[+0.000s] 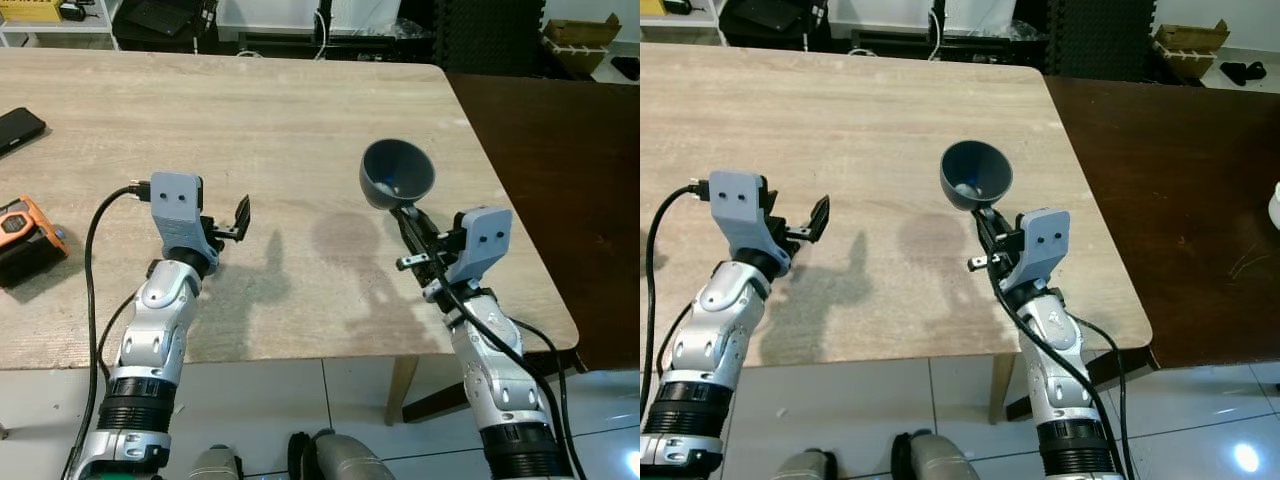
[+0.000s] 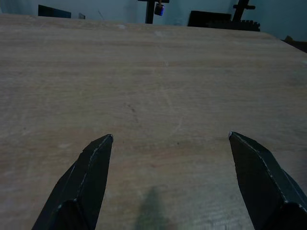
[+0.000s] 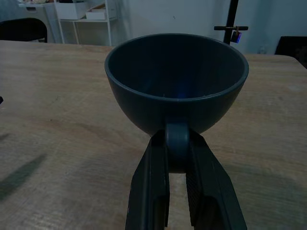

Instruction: Setting the table

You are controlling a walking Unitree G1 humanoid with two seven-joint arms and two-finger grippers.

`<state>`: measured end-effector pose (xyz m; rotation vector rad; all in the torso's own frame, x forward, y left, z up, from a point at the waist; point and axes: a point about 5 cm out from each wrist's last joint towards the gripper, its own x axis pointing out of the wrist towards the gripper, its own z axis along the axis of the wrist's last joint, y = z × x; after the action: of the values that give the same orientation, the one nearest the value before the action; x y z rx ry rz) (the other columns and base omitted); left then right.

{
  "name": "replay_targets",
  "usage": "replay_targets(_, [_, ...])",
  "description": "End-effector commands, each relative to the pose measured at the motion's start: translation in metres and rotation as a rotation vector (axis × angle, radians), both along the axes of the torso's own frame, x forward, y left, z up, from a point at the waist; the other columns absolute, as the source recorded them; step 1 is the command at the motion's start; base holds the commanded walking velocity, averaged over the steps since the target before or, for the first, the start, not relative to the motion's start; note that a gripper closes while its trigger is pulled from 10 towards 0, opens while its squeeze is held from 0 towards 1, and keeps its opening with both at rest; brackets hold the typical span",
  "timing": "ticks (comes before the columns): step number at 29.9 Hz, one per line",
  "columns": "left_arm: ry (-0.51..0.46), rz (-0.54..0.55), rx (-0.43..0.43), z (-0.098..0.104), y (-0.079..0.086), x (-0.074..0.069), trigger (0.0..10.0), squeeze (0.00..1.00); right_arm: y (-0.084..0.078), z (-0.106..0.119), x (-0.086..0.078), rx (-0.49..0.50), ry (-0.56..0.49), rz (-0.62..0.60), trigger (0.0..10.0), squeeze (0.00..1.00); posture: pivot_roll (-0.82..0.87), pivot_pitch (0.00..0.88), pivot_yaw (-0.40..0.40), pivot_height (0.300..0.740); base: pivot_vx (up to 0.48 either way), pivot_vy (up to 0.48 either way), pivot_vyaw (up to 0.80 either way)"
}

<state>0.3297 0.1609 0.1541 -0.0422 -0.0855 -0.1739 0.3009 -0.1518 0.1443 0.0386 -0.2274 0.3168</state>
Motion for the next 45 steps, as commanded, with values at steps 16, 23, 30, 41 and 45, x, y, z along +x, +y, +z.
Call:
replay_targets(16, [0.026, -0.003, -0.004, -0.0081, 0.0006, -0.0051, 10.0, 0.00, -0.0024, -0.0046, -0.0035, -0.002, 0.009, -0.001, 10.0, 0.00, 0.08, 0.076, -0.057, 0.740, -0.277, 0.000, 0.00])
replay_targets(23, [0.032, 0.005, 0.002, -0.0087, -0.0003, -0.0041, 10.0, 0.00, -0.0038, -0.0051, -0.0030, -0.002, 0.011, -0.002, 10.0, 0.00, 0.08, 0.078, -0.056, 0.740, -0.036, 0.000, 0.00])
replay_targets(30, [0.037, 0.010, 0.004, -0.0088, 0.0014, -0.0038, 10.0, 0.00, -0.0039, -0.0050, -0.0033, -0.002, 0.012, -0.004, 10.0, 0.00, 0.08, 0.077, -0.055, 0.740, 0.000, 0.000, 0.00])
replay_targets(41, [0.071, 0.027, 0.003, -0.0116, 0.0048, -0.0032, 10.0, 0.00, -0.0032, -0.0050, -0.0034, -0.001, 0.013, -0.001, 10.0, 0.00, 0.08, 0.079, -0.057, 0.740, 0.000, 0.087, 0.00])
replay_targets(45, [0.080, 0.032, 0.006, -0.0131, 0.0058, -0.0033, 10.0, 0.00, -0.0034, -0.0055, -0.0039, 0.000, 0.014, -0.001, 10.0, 0.00, 0.08, 0.082, -0.057, 0.740, 0.000, 0.480, 0.00])
